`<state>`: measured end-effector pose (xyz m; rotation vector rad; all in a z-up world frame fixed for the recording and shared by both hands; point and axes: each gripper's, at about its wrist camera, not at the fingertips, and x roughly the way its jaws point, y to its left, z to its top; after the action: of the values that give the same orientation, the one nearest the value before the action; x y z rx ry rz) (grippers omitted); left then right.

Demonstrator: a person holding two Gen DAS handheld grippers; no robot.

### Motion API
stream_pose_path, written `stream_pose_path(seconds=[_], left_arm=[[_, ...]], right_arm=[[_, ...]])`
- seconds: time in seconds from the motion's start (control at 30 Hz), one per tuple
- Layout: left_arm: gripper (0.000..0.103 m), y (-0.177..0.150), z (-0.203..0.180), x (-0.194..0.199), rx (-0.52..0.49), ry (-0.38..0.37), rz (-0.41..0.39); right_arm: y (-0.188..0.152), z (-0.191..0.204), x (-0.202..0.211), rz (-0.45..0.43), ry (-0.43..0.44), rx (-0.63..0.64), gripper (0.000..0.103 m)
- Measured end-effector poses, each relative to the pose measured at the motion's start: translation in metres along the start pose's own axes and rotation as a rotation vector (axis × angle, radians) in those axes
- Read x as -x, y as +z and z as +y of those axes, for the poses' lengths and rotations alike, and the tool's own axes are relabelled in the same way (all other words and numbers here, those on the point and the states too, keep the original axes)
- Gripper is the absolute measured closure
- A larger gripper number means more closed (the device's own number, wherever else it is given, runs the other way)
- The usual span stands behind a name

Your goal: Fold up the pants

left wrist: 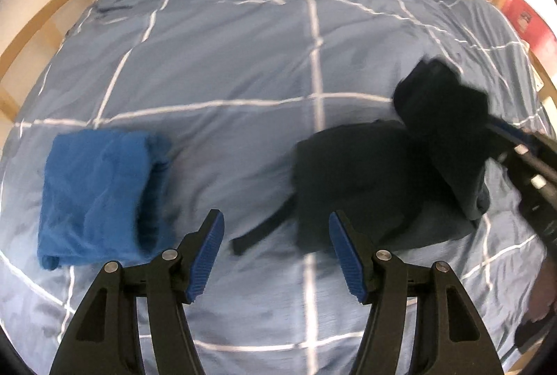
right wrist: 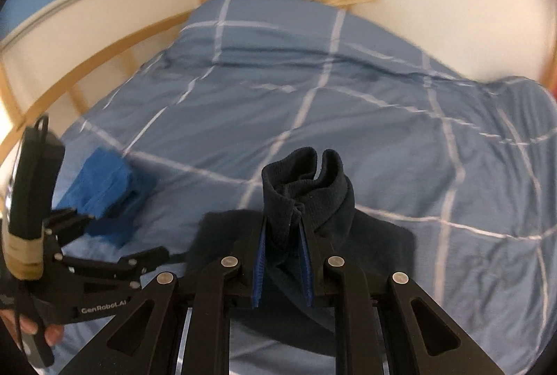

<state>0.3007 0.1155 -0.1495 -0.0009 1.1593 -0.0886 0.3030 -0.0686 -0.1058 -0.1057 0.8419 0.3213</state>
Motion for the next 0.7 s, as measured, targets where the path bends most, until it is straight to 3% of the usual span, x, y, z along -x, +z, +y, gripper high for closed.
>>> stream_pose_path(seconds=[0.23,0.4,0.5,0.57,0.7], left_arm=[[0.042,-0.013,0.030,-0.001,0.012,0.032,0.018],[0.040,-0.014,0.029,0.009,-0.038,0.018,-0.017],[0.041,-0.011,0.015,0.019,-0.091,-0.026,-0.065],[0.040,-0.008,0.003,0.022,-0.115,-0.085,-0.093],[0.041,0.001,-0.022,0.014,-0.147,-0.193,-0.114]], right_arm=[[-0.018,0.051,-0.055,0.139,0.092,0.062,0.085],[-0.027,0.058,-0.048,0.169,0.124,0.034,0.067],[-0.026,0.049,-0.029,0.144,0.090,-0.002,0.064],[-0.028,0.035,-0.012,0.119,0.017,-0.052,0.055],[-0.037,-0.002,0.007,0.106,-0.147,-0.139,0.055]])
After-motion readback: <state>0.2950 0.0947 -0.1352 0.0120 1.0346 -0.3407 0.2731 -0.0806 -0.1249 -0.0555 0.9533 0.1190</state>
